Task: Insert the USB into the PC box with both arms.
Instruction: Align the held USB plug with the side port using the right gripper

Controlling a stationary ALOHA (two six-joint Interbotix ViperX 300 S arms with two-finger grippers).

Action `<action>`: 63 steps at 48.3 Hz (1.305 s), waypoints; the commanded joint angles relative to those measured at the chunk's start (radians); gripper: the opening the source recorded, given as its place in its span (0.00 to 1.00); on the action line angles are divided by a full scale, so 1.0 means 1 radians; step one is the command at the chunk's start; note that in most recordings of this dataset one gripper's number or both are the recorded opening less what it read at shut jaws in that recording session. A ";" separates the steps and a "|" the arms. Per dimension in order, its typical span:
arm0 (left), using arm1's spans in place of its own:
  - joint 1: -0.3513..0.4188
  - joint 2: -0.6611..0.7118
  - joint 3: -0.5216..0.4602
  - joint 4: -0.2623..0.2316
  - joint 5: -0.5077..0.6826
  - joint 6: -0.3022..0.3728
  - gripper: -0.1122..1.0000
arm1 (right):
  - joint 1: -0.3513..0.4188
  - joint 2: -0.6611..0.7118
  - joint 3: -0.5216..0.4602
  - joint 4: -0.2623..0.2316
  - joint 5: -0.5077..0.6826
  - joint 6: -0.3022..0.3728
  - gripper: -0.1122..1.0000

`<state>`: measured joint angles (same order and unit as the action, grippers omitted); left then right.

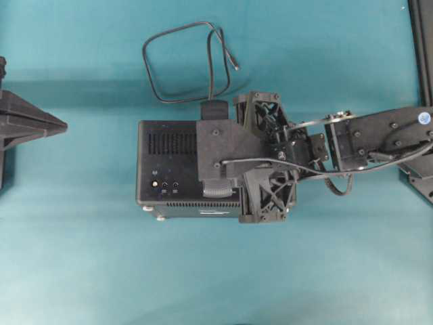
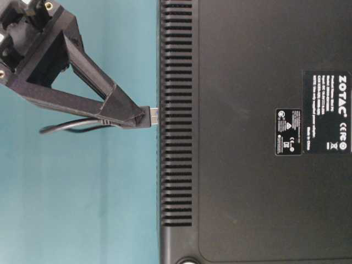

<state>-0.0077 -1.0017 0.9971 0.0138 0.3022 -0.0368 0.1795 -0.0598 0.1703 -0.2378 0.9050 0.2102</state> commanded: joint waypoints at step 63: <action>-0.002 -0.002 -0.012 0.003 -0.003 -0.002 0.10 | -0.021 -0.063 -0.002 -0.037 -0.074 0.005 0.75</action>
<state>-0.0077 -1.0078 1.0002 0.0138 0.3037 -0.0368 0.1703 -0.0920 0.1749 -0.2684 0.8498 0.2117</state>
